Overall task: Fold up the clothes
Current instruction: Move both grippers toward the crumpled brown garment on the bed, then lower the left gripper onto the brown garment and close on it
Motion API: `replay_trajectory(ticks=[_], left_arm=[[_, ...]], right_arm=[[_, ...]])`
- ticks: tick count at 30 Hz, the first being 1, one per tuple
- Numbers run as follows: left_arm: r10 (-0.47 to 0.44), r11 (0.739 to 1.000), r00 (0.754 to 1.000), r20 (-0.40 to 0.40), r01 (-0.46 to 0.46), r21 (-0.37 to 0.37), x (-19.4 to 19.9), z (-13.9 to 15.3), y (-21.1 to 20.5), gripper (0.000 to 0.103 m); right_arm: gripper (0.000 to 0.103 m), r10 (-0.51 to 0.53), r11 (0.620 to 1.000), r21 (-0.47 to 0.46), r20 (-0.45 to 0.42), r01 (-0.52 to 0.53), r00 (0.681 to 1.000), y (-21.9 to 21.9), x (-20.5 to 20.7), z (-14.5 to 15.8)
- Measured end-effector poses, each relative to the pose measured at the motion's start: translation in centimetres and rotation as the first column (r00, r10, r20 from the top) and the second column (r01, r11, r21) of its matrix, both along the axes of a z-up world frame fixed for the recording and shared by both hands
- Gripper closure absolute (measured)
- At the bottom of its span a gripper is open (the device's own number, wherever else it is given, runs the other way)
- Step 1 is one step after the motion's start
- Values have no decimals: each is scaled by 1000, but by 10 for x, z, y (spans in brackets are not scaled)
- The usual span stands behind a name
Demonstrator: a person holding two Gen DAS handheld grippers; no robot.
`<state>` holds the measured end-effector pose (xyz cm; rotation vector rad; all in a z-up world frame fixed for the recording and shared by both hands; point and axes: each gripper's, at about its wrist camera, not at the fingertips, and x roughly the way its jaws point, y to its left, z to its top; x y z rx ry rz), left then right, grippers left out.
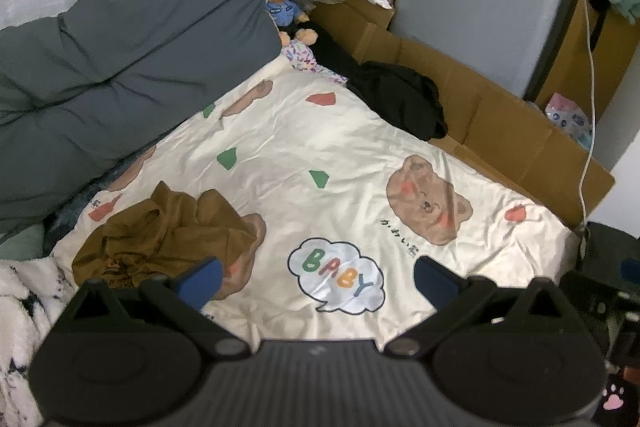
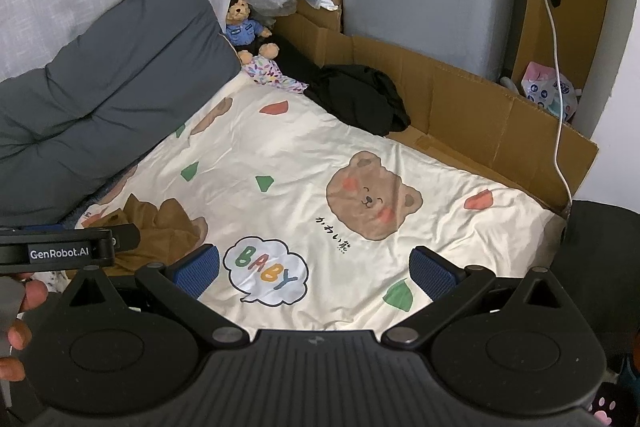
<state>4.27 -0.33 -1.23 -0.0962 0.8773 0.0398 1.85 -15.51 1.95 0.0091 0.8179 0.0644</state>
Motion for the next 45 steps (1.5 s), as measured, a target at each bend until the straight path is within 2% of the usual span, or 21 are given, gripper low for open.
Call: replay_trajectory(ticks=[14, 20, 33, 35, 45], left_arm=[[-13, 1000, 1000, 2, 13, -12, 25, 2, 3, 0], [-26, 999, 1000, -9, 25, -43, 33, -6, 12, 0], [4, 1000, 1000, 30, -3, -23, 63, -3, 64, 0], [14, 1000, 999, 36, -14, -9, 82, 0, 74, 0], [7, 998, 1000, 23, -9, 66, 87, -2, 169, 0]], right_arm=[[0, -23, 1000, 2, 4, 23, 1000, 5, 10, 4], [0, -25, 999, 34, -6, 25, 1000, 6, 19, -1], [0, -2, 991, 131, -23, 5, 1000, 20, 54, -10], [0, 0, 992, 124, -17, 2, 1000, 25, 60, -11], [0, 57, 990, 131, 0, -57, 998, 46, 84, -16]])
